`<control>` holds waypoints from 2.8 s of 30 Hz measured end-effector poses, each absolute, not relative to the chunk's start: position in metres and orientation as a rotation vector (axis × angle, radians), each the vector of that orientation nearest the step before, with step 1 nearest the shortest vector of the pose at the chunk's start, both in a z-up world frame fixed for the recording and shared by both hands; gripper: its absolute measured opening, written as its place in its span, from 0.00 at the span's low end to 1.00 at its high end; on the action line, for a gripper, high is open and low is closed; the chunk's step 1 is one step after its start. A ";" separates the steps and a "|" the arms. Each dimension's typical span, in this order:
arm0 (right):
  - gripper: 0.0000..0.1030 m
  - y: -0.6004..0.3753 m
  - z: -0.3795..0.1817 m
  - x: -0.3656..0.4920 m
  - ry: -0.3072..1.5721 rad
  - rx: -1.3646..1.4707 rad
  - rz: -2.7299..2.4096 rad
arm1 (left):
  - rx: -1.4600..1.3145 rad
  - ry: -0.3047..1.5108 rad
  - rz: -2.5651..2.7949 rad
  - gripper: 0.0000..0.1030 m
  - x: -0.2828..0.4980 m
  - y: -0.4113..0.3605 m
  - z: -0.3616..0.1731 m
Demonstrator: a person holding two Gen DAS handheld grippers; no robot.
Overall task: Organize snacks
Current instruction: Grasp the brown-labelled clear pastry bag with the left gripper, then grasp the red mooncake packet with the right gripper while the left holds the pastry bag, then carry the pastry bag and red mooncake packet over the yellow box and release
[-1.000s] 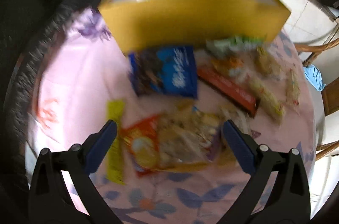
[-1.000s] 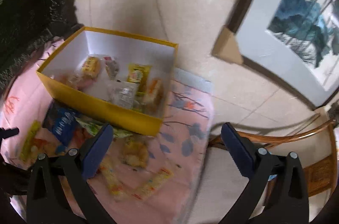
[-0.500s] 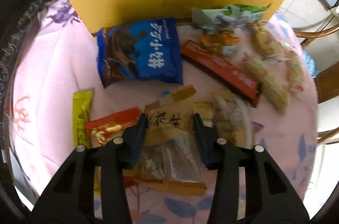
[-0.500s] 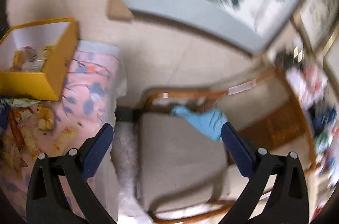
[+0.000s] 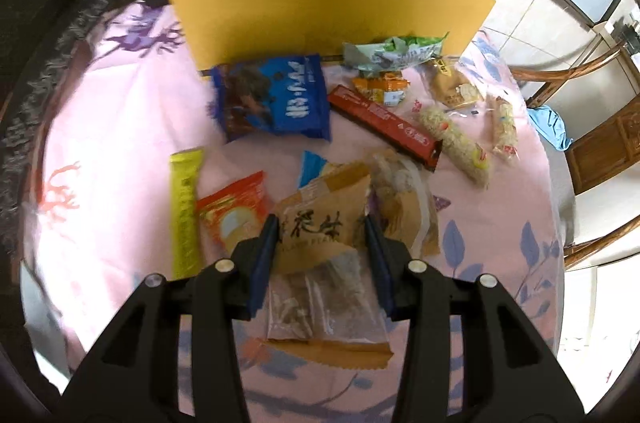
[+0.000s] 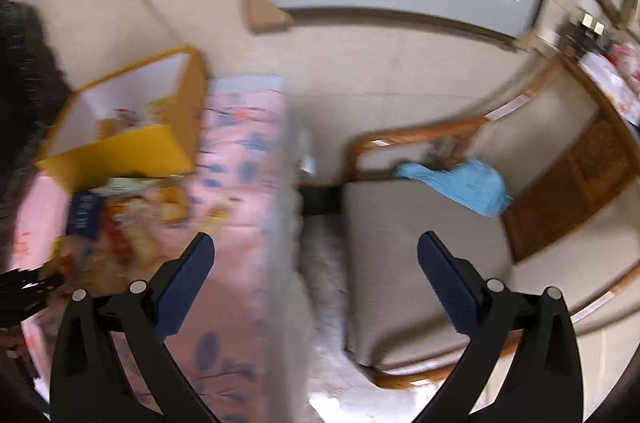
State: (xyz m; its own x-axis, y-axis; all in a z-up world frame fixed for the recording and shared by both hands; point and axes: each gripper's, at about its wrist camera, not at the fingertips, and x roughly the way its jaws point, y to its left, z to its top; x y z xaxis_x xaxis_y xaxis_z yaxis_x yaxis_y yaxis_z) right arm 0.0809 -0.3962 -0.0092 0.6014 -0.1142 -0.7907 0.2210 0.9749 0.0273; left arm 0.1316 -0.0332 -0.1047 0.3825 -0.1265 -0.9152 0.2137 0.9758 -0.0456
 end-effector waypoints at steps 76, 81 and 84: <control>0.43 -0.233 0.049 0.272 0.655 0.147 0.110 | 0.125 0.755 -0.115 0.43 0.304 -0.045 0.023; 0.43 -0.243 0.034 0.298 0.655 0.144 0.079 | 0.125 0.777 -0.143 0.43 0.335 -0.053 0.007; 0.43 -0.249 0.025 0.307 0.668 0.164 0.064 | 0.123 0.789 -0.158 0.43 0.344 -0.057 -0.001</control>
